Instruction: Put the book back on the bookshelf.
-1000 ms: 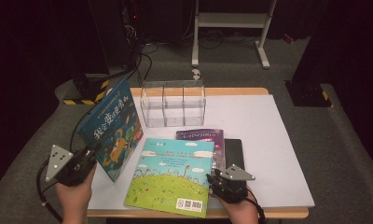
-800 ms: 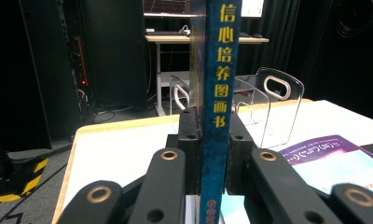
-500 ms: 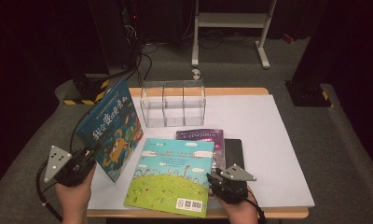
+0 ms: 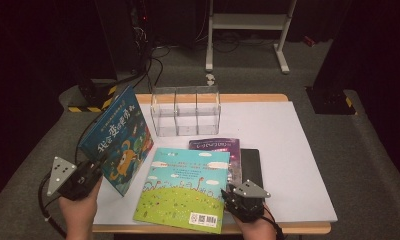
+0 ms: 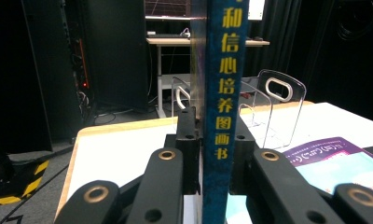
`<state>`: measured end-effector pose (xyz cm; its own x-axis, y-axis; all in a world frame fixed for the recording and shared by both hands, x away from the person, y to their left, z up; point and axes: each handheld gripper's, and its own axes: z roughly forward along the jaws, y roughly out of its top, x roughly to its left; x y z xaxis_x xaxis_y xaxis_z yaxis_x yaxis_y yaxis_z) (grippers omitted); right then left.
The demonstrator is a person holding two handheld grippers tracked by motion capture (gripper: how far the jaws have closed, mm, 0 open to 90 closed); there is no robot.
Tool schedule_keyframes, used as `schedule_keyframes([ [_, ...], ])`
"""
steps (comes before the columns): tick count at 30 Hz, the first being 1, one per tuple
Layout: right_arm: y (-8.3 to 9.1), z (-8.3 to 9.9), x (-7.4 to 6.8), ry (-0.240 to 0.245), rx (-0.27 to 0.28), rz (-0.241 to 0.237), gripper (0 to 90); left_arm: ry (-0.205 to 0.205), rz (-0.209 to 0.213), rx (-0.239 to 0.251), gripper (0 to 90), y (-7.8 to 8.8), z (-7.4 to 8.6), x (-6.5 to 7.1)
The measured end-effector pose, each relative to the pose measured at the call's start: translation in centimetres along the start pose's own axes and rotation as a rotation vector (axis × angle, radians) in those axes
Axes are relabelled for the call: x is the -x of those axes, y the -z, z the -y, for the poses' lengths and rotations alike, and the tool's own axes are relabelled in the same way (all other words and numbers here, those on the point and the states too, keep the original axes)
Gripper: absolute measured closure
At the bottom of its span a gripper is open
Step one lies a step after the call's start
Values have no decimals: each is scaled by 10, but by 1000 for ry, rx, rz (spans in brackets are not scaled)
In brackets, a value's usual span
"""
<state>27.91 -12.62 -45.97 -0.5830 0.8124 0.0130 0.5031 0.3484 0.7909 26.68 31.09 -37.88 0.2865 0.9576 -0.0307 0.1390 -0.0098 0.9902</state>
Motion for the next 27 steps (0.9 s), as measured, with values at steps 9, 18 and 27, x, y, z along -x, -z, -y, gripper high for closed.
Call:
schedule_keyframes([
  [9, 1, -4, 7, 26, -2, 51, 671, 7, 8, 1, 792, 0, 1, -1],
  [18, -2, -12, 18, 41, -5, 122, 674, 7, 7, 4, 789, -1, 2, -2],
  [27, 9, -2, 33, -9, 124, 83, 538, -11, -3, 2, 787, -2, 3, -1],
])
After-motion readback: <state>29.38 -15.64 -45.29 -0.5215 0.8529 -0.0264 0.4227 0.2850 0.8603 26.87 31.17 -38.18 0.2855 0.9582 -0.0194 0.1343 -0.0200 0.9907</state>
